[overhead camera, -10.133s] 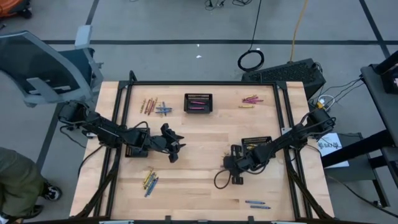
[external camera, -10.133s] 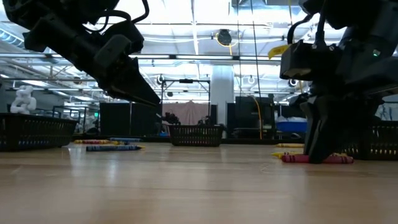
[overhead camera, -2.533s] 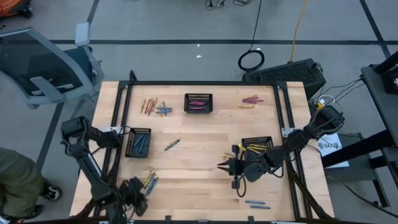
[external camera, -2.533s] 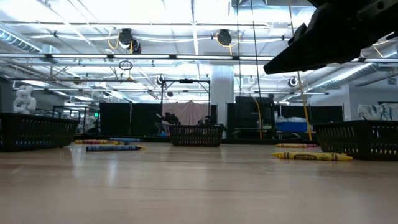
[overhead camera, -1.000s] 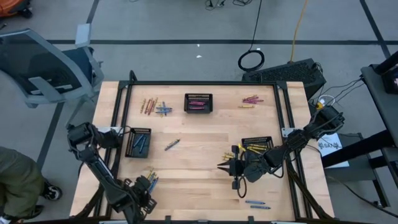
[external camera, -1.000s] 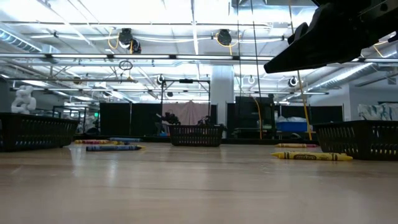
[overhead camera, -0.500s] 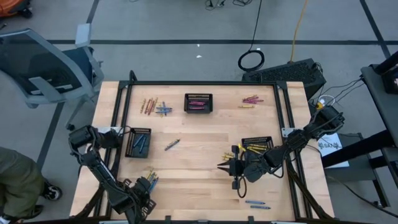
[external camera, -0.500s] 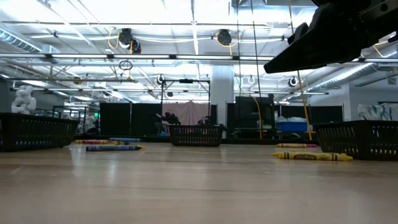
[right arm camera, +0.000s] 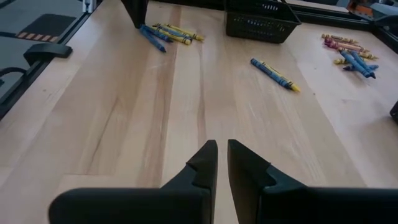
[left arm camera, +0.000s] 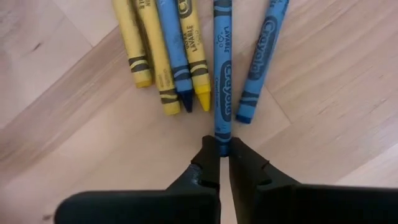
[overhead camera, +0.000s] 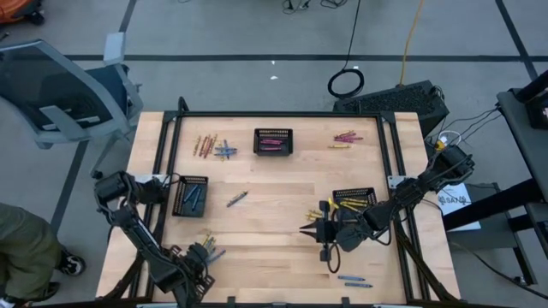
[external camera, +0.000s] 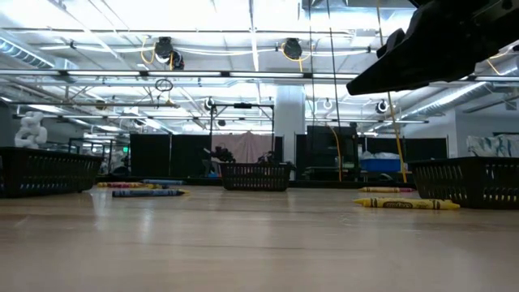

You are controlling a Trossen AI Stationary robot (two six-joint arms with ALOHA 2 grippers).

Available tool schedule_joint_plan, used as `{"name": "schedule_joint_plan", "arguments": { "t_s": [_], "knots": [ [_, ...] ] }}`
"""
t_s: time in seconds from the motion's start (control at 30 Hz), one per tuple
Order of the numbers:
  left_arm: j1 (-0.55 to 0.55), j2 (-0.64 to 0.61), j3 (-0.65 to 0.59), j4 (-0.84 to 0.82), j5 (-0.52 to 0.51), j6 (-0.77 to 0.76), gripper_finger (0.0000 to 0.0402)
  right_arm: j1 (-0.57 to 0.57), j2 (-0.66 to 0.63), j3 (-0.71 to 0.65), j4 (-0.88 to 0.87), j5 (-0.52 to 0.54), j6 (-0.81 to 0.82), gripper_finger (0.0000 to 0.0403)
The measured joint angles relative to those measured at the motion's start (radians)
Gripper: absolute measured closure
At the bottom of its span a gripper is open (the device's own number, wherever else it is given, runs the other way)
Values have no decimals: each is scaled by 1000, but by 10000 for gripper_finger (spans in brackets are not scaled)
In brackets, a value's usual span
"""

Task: Sort crayons
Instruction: Put the blue crayon into the bottom left black bin

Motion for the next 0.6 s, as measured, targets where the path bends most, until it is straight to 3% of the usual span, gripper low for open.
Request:
{"name": "schedule_joint_plan", "arguments": {
  "t_s": [0.43, 0.6],
  "knots": [
    [-27, -134, 0, -151, 63, -9, 391, 0, 0, 0, -15, 0, 17, 381],
    [-51, -210, 33, -257, -23, -24, 391, 0, 0, 0, -20, 0, 18, 381]
  ]
}}
